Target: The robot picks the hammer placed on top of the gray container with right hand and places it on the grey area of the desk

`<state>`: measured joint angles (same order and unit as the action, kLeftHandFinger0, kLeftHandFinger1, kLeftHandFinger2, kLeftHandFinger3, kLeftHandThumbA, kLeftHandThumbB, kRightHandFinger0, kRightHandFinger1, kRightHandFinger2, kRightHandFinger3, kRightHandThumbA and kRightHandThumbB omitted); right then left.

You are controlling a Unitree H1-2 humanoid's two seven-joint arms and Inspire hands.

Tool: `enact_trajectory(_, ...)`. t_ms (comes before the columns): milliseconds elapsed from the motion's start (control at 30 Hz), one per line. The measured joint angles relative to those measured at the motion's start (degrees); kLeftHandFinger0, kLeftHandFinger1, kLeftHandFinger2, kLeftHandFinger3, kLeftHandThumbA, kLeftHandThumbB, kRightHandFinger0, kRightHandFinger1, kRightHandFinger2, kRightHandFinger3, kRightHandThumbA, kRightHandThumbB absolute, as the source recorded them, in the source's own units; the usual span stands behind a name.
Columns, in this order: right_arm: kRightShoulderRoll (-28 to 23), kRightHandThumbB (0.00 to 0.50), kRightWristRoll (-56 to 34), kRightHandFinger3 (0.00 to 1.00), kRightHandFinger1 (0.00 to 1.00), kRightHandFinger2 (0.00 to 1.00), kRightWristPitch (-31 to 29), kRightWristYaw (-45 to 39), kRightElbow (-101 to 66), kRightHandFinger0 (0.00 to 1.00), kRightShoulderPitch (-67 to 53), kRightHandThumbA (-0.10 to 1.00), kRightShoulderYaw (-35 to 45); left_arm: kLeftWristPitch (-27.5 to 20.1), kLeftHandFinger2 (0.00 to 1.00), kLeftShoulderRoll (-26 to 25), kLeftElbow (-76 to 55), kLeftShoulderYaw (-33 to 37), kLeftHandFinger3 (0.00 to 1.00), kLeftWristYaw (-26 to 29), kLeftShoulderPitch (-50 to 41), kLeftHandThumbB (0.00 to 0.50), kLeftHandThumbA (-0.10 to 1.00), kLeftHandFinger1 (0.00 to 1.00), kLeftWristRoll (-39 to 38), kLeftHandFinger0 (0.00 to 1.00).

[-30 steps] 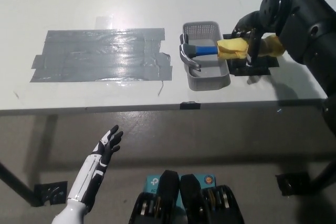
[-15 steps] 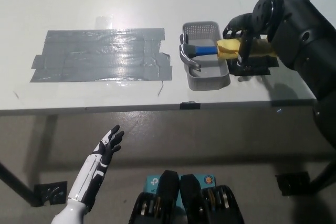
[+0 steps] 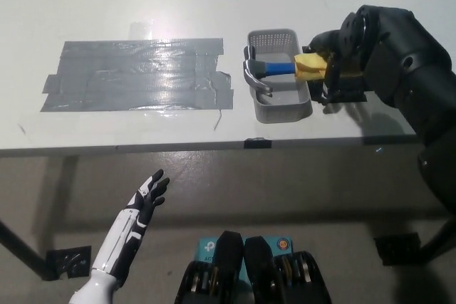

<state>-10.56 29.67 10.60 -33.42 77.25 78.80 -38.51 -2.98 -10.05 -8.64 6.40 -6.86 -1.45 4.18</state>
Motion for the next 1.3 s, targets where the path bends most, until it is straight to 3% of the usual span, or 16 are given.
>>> enact_trajectory(100,0.02,0.411,0.18,1.00,1.00,1.00,0.23,0.64,0.19,1.00,-0.12,0.86,0.05,0.01,1.00,-0.05,-0.02,-0.01,1.00,-0.15,0.00,0.187,1.00,1.00,0.00,1.00)
enact_trajectory(133,0.02,0.386,0.24,1.00,1.00,1.00,0.24,1.64,0.17,1.00,-0.26,0.68,0.19,0.01,1.00,-0.05,-0.02,-0.01,1.00,-0.16,0.00,0.186,1.00,1.00,0.00,1.00)
enact_trajectory(167,0.02,0.348,0.26,1.00,1.00,1.00,0.22,2.77,0.08,1.00,-0.55,0.33,0.55,0.03,1.00,-0.04,-0.02,-0.01,1.00,-0.16,0.00,0.183,1.00,1.00,0.00,1.00)
enact_trajectory(200,0.02,0.250,0.25,1.00,0.98,1.00,0.22,3.74,-0.03,0.79,-0.90,-0.01,0.86,0.03,1.00,-0.04,-0.01,-0.01,1.00,-0.15,0.00,0.180,1.00,1.00,0.00,1.00)
enact_trajectory(233,0.03,0.236,0.25,0.78,0.49,0.62,0.19,4.57,-0.13,0.33,-1.26,-0.08,1.21,0.05,1.00,-0.04,0.03,-0.01,1.00,-0.15,0.00,0.174,1.00,1.00,0.00,1.00)
enact_trajectory(267,0.02,0.214,0.27,0.59,0.21,0.40,0.10,5.96,-0.30,0.07,-1.93,-0.10,1.39,0.06,1.00,-0.04,0.12,-0.02,1.00,-0.15,-0.01,0.173,1.00,1.00,0.00,1.00)
enact_trajectory(300,0.03,0.194,0.29,0.46,0.13,0.41,0.01,6.87,-0.45,0.00,-2.49,-0.10,1.52,0.07,1.00,-0.04,0.16,-0.02,1.00,-0.14,-0.01,0.179,1.00,1.00,0.00,1.00)
enact_trajectory(367,0.03,0.205,0.29,0.40,0.24,0.62,-0.18,8.97,-0.76,0.00,-3.49,-0.10,1.85,0.09,1.00,-0.04,0.27,-0.02,1.00,-0.14,-0.01,0.186,1.00,1.00,0.00,1.00)
enact_trajectory(433,0.03,0.204,0.28,0.42,0.38,0.80,-0.34,10.97,-1.00,0.00,-4.41,-0.10,2.29,0.12,1.00,-0.04,0.34,-0.02,1.00,-0.14,-0.01,0.181,1.00,1.00,0.00,1.00)
enact_trajectory(733,0.08,0.164,0.22,0.83,0.48,0.88,-3.14,20.64,-1.27,0.00,-7.34,-0.10,4.96,0.16,1.00,-0.04,0.40,-0.02,1.00,-0.14,-0.01,0.183,1.00,1.00,0.00,1.00)
enact_trajectory(1000,0.37,0.178,0.00,0.80,0.48,0.85,-6.23,27.98,-1.25,0.00,-8.97,-0.10,8.46,0.19,1.00,-0.05,0.39,-0.02,1.00,-0.15,0.03,0.169,1.00,1.00,-0.03,1.00)
enact_trajectory(1100,0.47,0.111,0.02,0.98,0.52,0.89,-7.21,30.16,-1.24,0.03,-9.44,-0.10,9.17,0.19,1.00,-0.05,0.39,-0.02,1.00,-0.15,0.03,0.165,1.00,1.00,-0.03,1.00)
enact_trajectory(1133,0.52,0.148,0.01,0.86,0.52,0.84,-7.60,31.24,-1.25,0.08,-9.61,-0.10,9.60,0.19,1.00,-0.05,0.39,-0.02,1.00,-0.15,0.03,0.164,1.00,1.00,-0.03,1.00)
enact_trajectory(1167,0.56,0.184,0.01,0.64,0.39,0.66,-7.81,31.95,-1.25,0.00,-9.71,-0.10,9.87,0.19,1.00,-0.05,0.39,-0.02,1.00,-0.16,0.03,0.162,1.00,1.00,-0.03,1.00)
enact_trajectory(1200,0.61,0.154,0.01,0.62,0.34,0.62,-8.01,32.81,-1.25,0.00,-9.80,-0.10,10.21,0.19,1.00,-0.05,0.39,-0.02,1.00,-0.16,0.03,0.159,1.00,1.00,-0.03,1.00)
enact_trajectory(1300,0.69,0.102,-0.02,0.87,0.41,0.87,-8.82,35.25,-1.24,0.00,-9.84,-0.10,11.64,0.19,1.00,-0.05,0.39,-0.02,1.00,-0.16,0.04,0.170,1.00,1.00,-0.03,1.00)
